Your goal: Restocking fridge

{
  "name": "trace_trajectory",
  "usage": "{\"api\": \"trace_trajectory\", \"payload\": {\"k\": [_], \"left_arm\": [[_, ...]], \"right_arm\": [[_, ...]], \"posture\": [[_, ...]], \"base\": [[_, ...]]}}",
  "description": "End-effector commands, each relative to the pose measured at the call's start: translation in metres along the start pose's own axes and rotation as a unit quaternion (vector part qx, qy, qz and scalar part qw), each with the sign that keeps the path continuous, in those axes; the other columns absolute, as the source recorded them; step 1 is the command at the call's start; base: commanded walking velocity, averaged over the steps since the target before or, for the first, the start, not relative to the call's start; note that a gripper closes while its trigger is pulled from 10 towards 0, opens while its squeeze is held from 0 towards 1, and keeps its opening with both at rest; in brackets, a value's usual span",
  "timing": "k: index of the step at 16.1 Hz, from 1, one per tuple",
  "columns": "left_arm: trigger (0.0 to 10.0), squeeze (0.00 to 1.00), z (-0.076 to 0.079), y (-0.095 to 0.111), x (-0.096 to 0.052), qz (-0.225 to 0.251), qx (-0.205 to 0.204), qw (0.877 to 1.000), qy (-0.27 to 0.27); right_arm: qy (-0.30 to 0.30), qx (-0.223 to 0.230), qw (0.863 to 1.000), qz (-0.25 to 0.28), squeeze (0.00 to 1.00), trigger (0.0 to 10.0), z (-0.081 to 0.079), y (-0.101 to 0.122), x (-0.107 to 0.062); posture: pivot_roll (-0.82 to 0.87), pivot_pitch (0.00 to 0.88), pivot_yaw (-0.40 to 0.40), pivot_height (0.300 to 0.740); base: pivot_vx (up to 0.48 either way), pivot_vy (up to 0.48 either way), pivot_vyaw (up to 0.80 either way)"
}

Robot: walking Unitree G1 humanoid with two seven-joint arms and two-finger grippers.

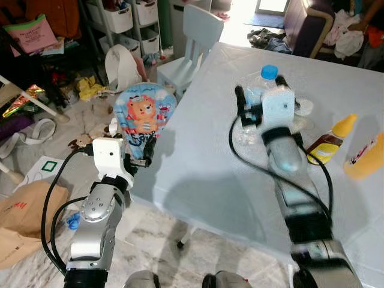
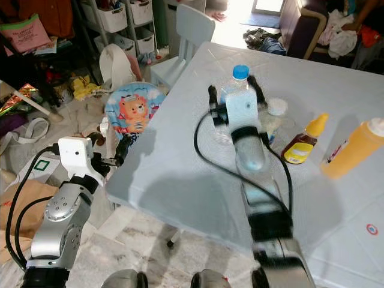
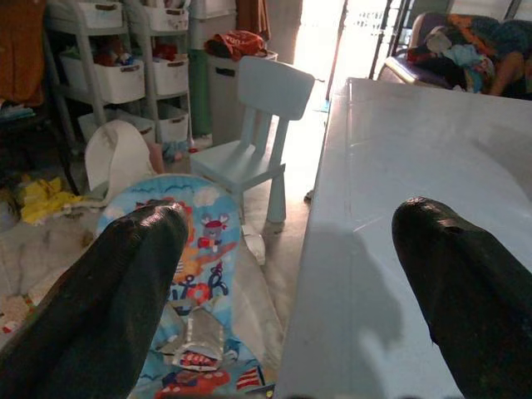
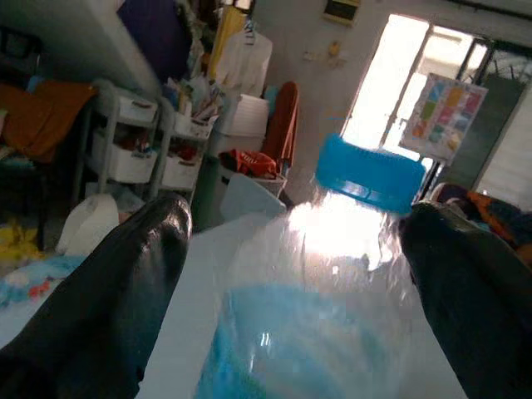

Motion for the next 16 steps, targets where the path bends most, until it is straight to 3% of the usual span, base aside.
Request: {"api": "trace_trajectory", "payload": {"k": [1, 5, 7, 8, 9, 10, 16], "left_arm": [[10.0, 0.0, 0.0, 0.002, -0.001, 0.002, 0.006, 1.0, 0.001], [10.0, 0.0, -0.001, 0.003, -0.001, 0.002, 0.009, 1.0, 0.001], [10.0, 0.0, -0.001, 0.003, -0.002, 0.001, 0.01, 1.0, 0.002], [10.0, 0.0, -0.001, 0.002, -0.002, -0.001, 0.01, 1.0, 0.002], [10.0, 0.0, -0.001, 0.001, -0.003, -0.002, 0.01, 1.0, 0.002], [10.0, 0.0, 0.0, 0.001, -0.003, -0.003, 0.01, 1.0, 0.001], [10.0, 0.0, 0.002, -0.002, 0.0, -0.009, 0.01, 1.0, -0.005]], "right_arm": [[-0.016, 0.023, 0.999, -0.017, 0.0, 10.0, 0.005, -0.003, 0.005], [-0.018, 0.031, 0.999, -0.023, 0.0, 10.0, 0.001, 0.003, 0.026], [-0.022, 0.055, 0.997, -0.052, 0.0, 10.0, 0.003, 0.003, 0.035], [-0.015, 0.053, 0.997, -0.057, 0.0, 7.4, 0.002, 0.008, 0.039], [-0.007, 0.048, 0.997, -0.06, 0.0, 1.3, 0.0, 0.01, 0.042], [-0.006, 0.05, 0.997, -0.06, 0.0, 0.0, -0.001, 0.012, 0.042], [-0.008, 0.018, 0.996, -0.082, 0.0, 0.0, 0.001, 0.012, 0.041]], "posture": [[0.04, 0.064, -0.01, 0.74], [0.05, 0.062, -0.015, 0.74], [0.05, 0.063, -0.019, 0.74], [0.05, 0.061, -0.021, 0.74], [0.05, 0.061, -0.021, 0.74], [0.05, 0.06, -0.022, 0.74], [0.05, 0.049, -0.027, 0.74]], "base": [[0.0, 0.0, 0.0], [0.0, 0.0, 0.0], [0.0, 0.0, 0.0], [0.0, 0.0, 0.0], [0.0, 0.0, 0.0], [0.0, 0.0, 0.0], [0.0, 0.0, 0.0]]}}
Point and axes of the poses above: a point about 5 cm out from each wrist's last joint towards the gripper, its own x axis pointing out of the wrist towards the gripper, its own y axis along the axis of the wrist's last joint, z = x × y, the point moved 3 cm from there along x, pointing out of the wrist towards the gripper, and after that the axes turned 9 degrees about -x, right-handed, at the moved point
